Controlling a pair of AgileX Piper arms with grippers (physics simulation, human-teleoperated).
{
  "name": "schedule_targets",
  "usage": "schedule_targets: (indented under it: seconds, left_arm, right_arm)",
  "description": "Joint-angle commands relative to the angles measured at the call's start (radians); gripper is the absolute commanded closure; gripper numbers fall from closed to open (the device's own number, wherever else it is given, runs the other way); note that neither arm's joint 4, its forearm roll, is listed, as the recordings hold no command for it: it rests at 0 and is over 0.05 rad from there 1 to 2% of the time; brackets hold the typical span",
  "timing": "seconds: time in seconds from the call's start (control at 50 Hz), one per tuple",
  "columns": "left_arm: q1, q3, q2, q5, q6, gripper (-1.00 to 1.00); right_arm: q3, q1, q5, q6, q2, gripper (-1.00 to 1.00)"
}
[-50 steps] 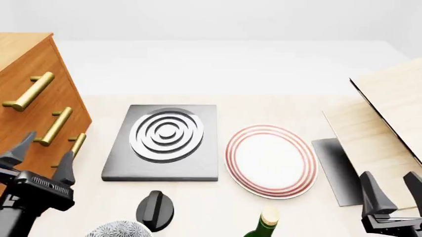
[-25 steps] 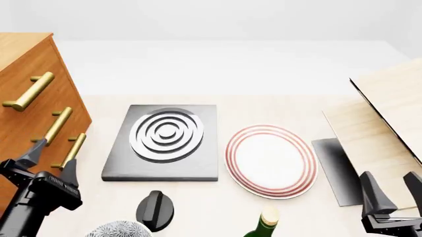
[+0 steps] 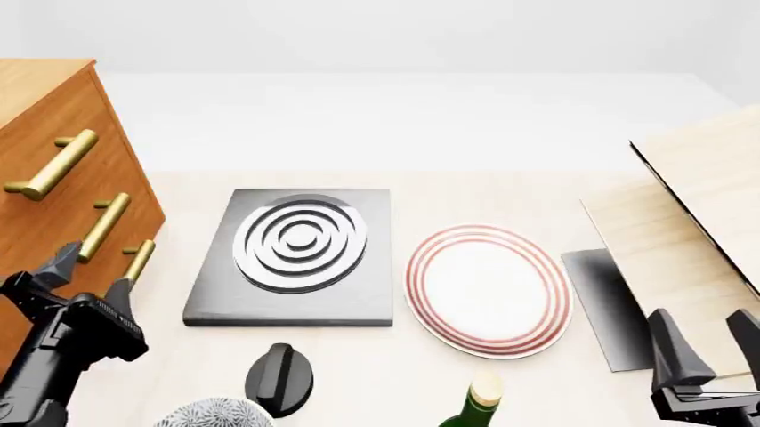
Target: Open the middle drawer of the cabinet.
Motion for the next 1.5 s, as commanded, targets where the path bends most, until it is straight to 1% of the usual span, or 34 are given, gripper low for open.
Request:
schedule_targets:
  seconds: [0.02,0.2,0.36,0.4,0.44,0.64,0.72,0.96,1.02,1.04,1.1,1.24,1.38,1.5]
  left_arm:
    - [0.044,-0.083,0.087,-0.002,0.051,-1.00]
    - [0.061,-0.120,0.120,-0.002,0.075,-1.00]
    - [0.063,-0.158,0.176,-0.002,0.061,-1.00]
    - [0.070,-0.176,0.192,-0.002,0.070,-1.00]
    - [0.073,-0.187,0.211,-0.002,0.064,-1.00]
    - [0.081,-0.237,0.243,-0.002,0.078,-1.00]
    - [0.088,-0.256,0.261,-0.002,0.073,-1.00]
    - [0.107,-0.252,0.260,-0.002,0.069,-1.00]
    - [0.106,-0.247,0.264,-0.002,0.045,-1.00]
    - [0.105,-0.245,0.261,-0.002,0.048,1.00]
    - [0.097,-0.235,0.272,-0.002,0.041,1.00]
    - [0.088,-0.223,0.258,-0.002,0.052,1.00]
    - [0.090,-0.224,0.254,-0.002,0.080,1.00]
    - [0.071,-0.219,0.234,-0.002,0.109,1.00]
  right_arm:
    - [0.000,0.000,0.000,0.000,0.000,-1.00]
    - [0.000,0.000,0.000,0.000,0.000,-1.00]
    - [0.000,0.000,0.000,0.000,0.000,-1.00]
    - [0.000,0.000,0.000,0.000,0.000,-1.00]
    - [0.000,0.000,0.000,0.000,0.001,-1.00]
    - [0.000,0.001,-0.002,0.000,0.001,-1.00]
    - [0.000,0.001,0.000,0.001,0.000,-1.00]
    - [0.000,0.001,0.004,0.001,-0.004,-1.00]
    - [0.000,0.001,0.004,0.001,-0.004,-1.00]
    - [0.000,0.001,0.004,0.000,-0.005,-1.00]
    - [0.000,0.001,0.004,0.000,-0.004,-1.00]
    - [0.000,0.001,0.003,0.000,-0.004,-1.00]
    - [0.000,0.001,0.002,0.000,-0.002,-1.00]
    - [0.000,0.001,0.002,0.000,-0.002,-1.00]
